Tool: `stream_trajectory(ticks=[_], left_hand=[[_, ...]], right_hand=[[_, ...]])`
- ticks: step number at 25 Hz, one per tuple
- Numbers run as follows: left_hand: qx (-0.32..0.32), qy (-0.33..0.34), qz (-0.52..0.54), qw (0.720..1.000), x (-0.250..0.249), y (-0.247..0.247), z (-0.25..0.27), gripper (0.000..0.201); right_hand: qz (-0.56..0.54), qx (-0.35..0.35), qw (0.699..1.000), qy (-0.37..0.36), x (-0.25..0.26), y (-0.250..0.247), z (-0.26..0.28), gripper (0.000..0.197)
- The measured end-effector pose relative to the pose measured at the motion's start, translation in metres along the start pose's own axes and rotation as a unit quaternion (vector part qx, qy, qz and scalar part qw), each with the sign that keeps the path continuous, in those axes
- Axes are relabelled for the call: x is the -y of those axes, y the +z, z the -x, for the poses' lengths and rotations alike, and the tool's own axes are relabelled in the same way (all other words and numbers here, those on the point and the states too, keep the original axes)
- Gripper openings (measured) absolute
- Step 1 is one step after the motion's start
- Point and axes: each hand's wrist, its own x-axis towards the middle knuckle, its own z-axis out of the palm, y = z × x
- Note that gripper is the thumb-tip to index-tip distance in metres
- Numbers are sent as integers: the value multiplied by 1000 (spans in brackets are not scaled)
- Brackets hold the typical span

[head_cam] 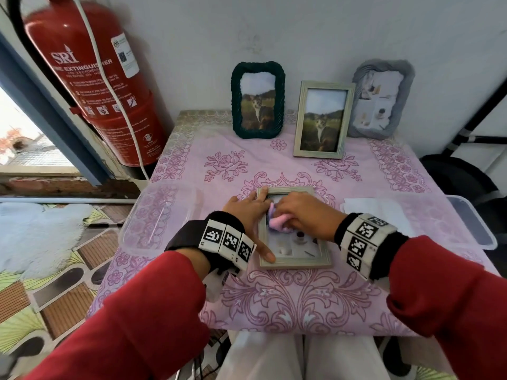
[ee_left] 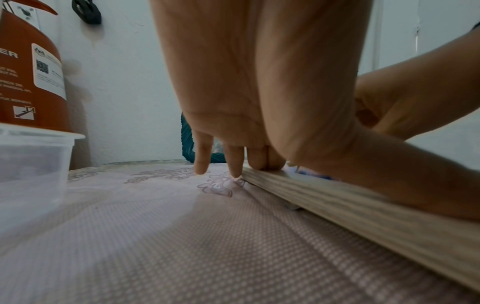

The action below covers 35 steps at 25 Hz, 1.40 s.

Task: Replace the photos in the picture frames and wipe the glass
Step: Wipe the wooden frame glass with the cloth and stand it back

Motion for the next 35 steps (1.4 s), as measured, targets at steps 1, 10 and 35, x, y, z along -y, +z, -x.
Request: stream_trajectory(ticks=[1,10,35], left_hand=[[1,-3,-7,1000,0,0,0,126],[13,-3,-16,1000,3,1,-1,131],[-36,-8,-11,999,-17,-11,12,103]], right_hand=[[-4,3,1000,-6,6,5,4,19],[21,37,999,7,0,1,53,33],[-257,-203,918,224,8,1,32,21]])
